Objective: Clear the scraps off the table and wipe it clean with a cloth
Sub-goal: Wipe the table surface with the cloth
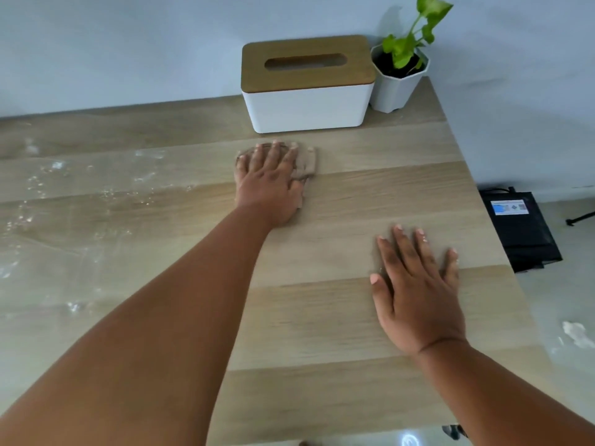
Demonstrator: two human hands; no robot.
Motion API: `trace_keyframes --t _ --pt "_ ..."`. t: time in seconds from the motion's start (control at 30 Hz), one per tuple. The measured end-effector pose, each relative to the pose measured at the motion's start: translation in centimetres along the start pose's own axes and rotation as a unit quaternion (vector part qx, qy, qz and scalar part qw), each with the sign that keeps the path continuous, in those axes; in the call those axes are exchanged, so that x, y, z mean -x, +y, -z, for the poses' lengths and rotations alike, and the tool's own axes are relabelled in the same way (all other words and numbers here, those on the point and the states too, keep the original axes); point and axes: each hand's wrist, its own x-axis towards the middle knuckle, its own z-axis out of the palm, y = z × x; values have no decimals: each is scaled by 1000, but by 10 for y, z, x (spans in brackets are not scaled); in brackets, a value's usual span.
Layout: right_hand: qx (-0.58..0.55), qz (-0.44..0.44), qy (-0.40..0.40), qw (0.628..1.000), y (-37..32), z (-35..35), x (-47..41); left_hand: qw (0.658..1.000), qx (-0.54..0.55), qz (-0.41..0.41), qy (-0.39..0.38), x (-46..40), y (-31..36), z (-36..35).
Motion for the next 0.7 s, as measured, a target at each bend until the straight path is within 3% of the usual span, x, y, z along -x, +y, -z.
trace_keyframes --t 0.17,0.33,0.5,0.7 --pt "7 -2 13 1000 0 -2 0 993 11 -120 -16 63 42 -11" --pt "11 -3 11 1000 -3 -1 0 981 48 -185 37 180 15 -31" --pt "15 -1 6 1000 -1 -1 0 990 31 -133 39 226 -55 -29" --pt "6 3 21 1000 0 -5 0 998 27 48 34 132 -62 -9"
